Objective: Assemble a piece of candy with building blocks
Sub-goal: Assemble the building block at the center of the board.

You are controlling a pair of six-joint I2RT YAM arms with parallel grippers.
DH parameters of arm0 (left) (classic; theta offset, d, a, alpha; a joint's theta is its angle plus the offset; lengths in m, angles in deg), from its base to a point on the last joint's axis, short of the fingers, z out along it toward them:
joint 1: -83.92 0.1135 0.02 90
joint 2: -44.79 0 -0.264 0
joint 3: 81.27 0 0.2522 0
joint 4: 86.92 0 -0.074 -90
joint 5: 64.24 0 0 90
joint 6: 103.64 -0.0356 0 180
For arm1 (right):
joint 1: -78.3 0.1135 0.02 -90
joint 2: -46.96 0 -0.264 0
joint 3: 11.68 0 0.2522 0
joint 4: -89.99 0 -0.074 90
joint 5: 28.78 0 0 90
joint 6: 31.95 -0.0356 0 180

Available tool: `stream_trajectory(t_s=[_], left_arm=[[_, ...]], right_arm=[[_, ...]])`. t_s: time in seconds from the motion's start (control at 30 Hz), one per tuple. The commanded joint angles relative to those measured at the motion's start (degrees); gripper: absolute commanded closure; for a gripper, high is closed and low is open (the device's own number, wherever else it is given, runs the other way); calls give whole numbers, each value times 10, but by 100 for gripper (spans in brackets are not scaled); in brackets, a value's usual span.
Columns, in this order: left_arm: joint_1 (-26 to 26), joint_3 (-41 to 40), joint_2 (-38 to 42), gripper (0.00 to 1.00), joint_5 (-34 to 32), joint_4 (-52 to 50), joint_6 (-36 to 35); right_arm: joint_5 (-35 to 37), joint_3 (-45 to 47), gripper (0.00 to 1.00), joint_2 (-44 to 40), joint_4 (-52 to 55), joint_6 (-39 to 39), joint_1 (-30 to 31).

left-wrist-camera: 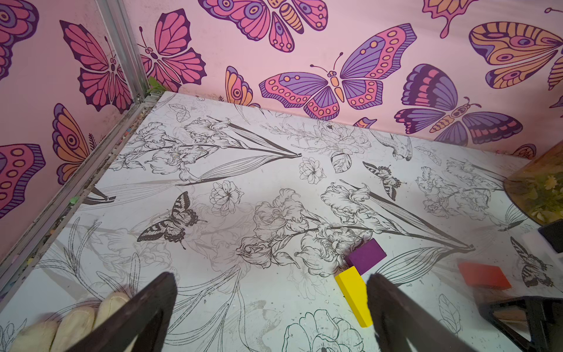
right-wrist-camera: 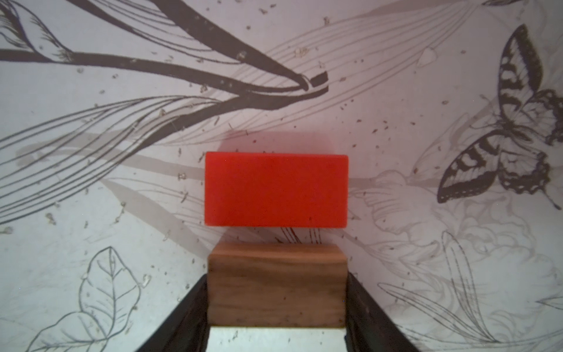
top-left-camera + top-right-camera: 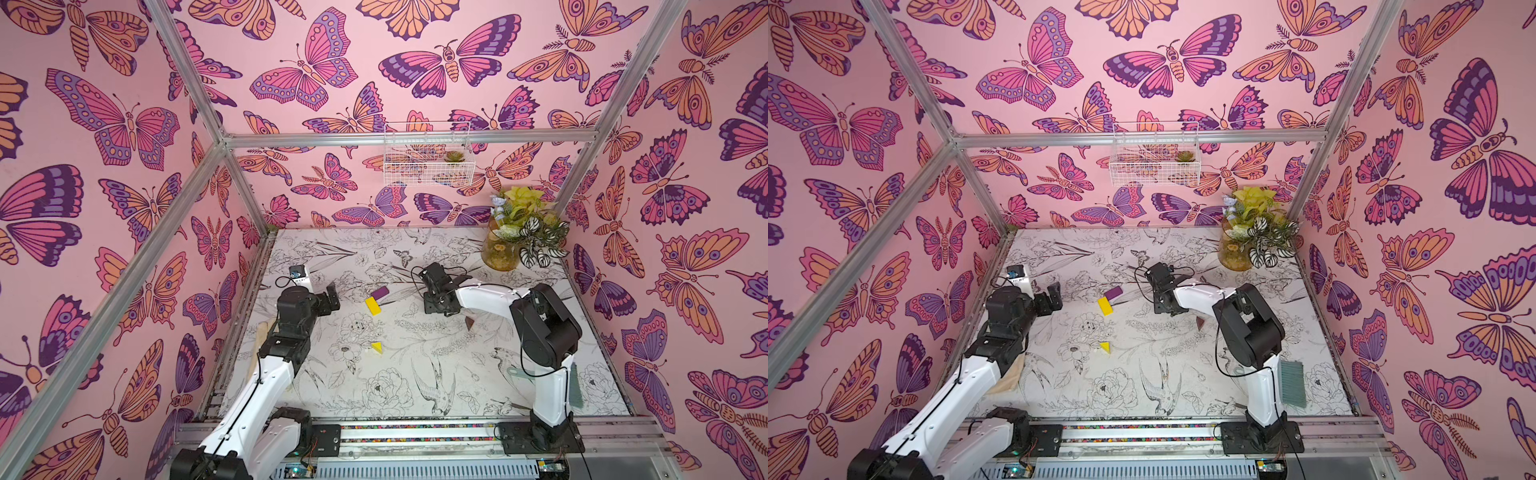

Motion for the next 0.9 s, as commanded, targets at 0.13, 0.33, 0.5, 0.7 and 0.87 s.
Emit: stream_trajectory(t_s=[0.13,0.33,0.5,0.7,0.87], left_arm=[[0,3,3,0,2,-15,-6],[0,3,3,0,2,-15,-7],[0,3,1,0,3,-15,-5],[1,2,3,0,2,-15,-6],[0,3,3,0,2,-15,-7]], right_arm=[[-24,-10,35,7,-13,0,-10],[-22,-12,35,9,-11,0,-12],[-25,-11,35,12,-13,1,-13],[-17,-14,34,17,-11,5,-14],[-14,-18,34,22,-12,7,-14]])
